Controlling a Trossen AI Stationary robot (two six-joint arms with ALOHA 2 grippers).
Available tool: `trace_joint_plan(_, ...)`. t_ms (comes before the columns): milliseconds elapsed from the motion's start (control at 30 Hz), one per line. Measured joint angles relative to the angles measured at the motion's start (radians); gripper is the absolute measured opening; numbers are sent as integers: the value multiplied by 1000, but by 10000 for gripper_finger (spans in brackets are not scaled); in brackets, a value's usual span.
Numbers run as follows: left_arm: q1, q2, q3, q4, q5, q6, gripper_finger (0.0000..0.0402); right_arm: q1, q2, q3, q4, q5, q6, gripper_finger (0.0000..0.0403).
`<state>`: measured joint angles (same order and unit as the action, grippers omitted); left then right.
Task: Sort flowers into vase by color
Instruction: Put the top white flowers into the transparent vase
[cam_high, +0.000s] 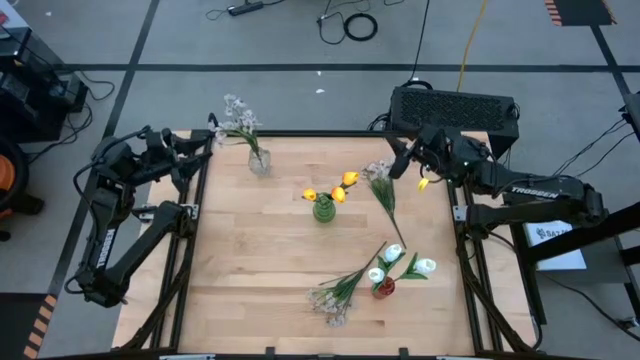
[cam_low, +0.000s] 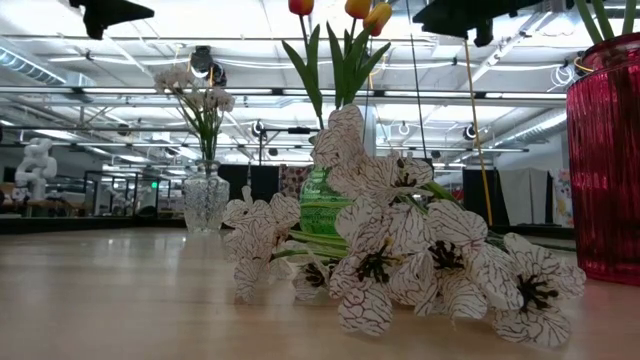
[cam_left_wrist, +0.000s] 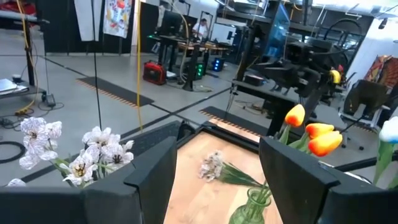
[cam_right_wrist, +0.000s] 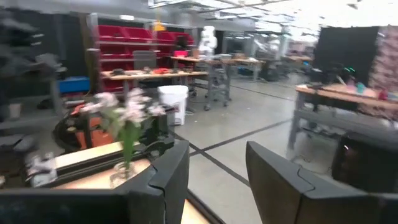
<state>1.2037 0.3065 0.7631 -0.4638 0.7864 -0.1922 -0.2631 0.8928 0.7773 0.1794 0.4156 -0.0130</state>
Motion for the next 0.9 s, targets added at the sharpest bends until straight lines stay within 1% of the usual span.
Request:
trace_joint_plan(133, 0, 0, 0, 2, 0, 0, 235, -97, 0, 3, -11, -11, 38, 151)
trace_joint_plan(200, -1, 0, 0, 1, 0, 18, 235, -163, 8, 26, -70, -66, 61, 151)
trace_joint_plan(333, -9, 7, 0, 8, 2, 66, 235, -288, 32, 83, -211, -225, 106, 151)
trace_joint_plan(500, -30, 55, 0, 57, 4, 159, 235, -380, 87, 95, -300, -346, 110, 151)
trace_joint_plan(567, -42, 99, 0, 113, 6, 157, 235, -409, 122, 95, -369, -383, 112, 151)
trace_joint_plan(667, -66, 174, 0, 201, 6, 86, 235, -425, 189, 95, -474, -389, 128, 151)
trace_joint_plan(767, -94, 242, 0, 257, -12, 40, 235, -425, 252, 95, -533, -394, 140, 151)
trace_joint_plan(833, -124, 281, 0, 275, -40, 23, 235, -425, 281, 95, -568, -394, 163, 151)
trace_joint_plan(900, -168, 313, 0, 273, -97, 18, 235, -425, 301, 95, -617, -392, 183, 151)
